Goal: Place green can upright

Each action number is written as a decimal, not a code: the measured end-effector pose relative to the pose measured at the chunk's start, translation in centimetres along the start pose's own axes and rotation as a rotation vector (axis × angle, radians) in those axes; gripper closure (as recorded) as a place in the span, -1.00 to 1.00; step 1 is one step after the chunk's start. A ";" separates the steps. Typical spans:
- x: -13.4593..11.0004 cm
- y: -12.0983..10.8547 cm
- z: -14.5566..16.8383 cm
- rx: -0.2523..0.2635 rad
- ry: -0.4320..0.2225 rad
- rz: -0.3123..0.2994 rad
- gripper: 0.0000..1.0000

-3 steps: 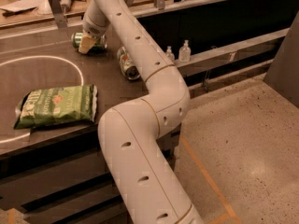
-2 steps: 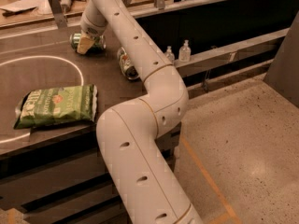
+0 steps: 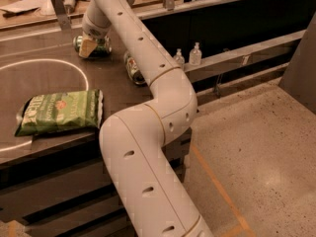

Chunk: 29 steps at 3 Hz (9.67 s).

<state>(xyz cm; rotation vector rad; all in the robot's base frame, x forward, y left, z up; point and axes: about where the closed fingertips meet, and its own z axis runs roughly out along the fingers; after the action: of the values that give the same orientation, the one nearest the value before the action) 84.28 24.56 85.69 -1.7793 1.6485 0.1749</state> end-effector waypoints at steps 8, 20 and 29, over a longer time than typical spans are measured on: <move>-2.6 3.7 0.4 -0.123 -0.006 -0.088 -0.05; -0.7 -6.2 -22.2 0.279 -0.244 0.011 1.00; -4.5 -1.0 -16.6 0.145 -0.137 0.002 1.00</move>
Offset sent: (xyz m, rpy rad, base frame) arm 0.0642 -0.0010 0.0383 -0.0156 0.0304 0.0168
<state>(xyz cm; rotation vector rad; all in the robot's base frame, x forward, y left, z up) 78.55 18.92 100.93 -1.6207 1.5272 0.1698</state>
